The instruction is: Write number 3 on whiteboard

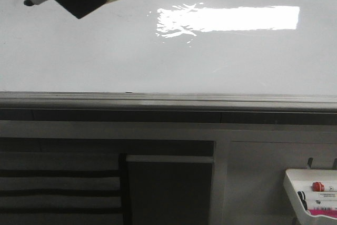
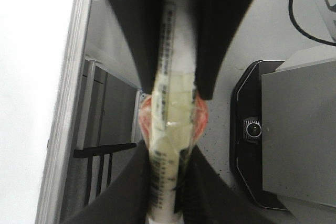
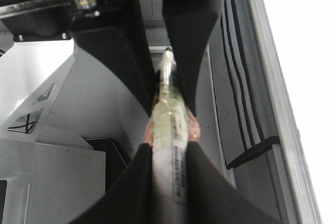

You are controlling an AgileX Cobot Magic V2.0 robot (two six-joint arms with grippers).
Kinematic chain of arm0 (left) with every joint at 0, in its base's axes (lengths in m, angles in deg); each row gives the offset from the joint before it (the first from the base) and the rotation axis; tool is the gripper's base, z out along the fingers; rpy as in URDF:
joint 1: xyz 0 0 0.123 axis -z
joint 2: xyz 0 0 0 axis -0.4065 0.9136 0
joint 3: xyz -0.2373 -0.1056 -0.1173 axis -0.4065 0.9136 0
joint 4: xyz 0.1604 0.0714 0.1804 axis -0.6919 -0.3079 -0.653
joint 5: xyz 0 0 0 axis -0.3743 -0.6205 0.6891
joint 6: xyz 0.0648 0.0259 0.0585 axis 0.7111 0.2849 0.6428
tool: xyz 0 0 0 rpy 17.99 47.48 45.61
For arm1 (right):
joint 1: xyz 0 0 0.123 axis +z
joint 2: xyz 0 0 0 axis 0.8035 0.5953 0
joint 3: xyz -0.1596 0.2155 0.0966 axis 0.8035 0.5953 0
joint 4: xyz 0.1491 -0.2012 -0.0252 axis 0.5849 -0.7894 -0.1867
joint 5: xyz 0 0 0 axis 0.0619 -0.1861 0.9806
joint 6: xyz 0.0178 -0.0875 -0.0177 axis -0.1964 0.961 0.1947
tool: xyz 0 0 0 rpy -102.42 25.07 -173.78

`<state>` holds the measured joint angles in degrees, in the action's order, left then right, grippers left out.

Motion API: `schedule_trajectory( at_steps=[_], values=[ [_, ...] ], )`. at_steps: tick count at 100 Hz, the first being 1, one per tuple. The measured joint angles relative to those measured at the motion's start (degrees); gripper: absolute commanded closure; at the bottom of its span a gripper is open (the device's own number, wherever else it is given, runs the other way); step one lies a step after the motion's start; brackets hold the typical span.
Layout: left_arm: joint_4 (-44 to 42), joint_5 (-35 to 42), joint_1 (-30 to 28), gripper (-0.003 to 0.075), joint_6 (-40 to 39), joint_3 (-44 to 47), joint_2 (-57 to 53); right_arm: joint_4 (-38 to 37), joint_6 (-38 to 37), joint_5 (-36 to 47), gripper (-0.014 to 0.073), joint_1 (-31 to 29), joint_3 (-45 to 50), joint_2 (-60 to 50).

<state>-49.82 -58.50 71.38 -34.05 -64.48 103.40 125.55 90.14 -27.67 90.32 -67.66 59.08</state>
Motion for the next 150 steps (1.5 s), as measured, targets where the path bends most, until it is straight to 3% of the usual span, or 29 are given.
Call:
schedule_trajectory(
  at_steps=[15, 22, 54, 73, 88, 116, 132, 150],
  values=[
    [-1.80, 0.83, 0.00, 0.0306, -0.12, 0.00, 0.00, 0.00, 0.00, 0.35, 0.0628, 0.00, 0.00, 0.00],
    [-2.19, 1.54, 0.00, 0.0269, -0.43, 0.00, 0.00, 0.12, 0.00, 0.35, 0.0628, 0.00, 0.00, 0.00],
    [-2.18, 1.58, 0.00, 0.0316, -2.27, 0.00, 0.26, -2.49, -2.91, 0.09, 0.0646, -1.24, 0.00, 0.00],
    [-6.55, 0.65, 0.00, 0.0354, -3.48, 0.00, 0.26, -5.67, -7.11, -2.68, 0.0646, -6.18, 0.00, -2.01],
    [-8.46, -0.17, -0.29, 0.0389, -9.26, 0.00, 0.16, -8.74, -12.44, -5.89, 0.0646, -10.79, 0.00, -7.36],
    [-3.14, 4.38, -12.46, 0.0452, -16.51, 4.64, -6.74, -16.88, -31.92, -6.55, 0.0646, -19.72, 4.25, -15.60],
    [0.34, 9.45, -19.48, 0.0484, -16.73, 9.85, -12.37, -14.07, -33.99, -4.55, 0.0646, -21.41, 8.77, -16.77],
    [0.72, 12.57, -22.87, 0.0524, -16.86, 12.76, -15.15, -8.97, -34.25, 2.34, 0.0646, -21.51, 10.50, -16.02]
  ],
)
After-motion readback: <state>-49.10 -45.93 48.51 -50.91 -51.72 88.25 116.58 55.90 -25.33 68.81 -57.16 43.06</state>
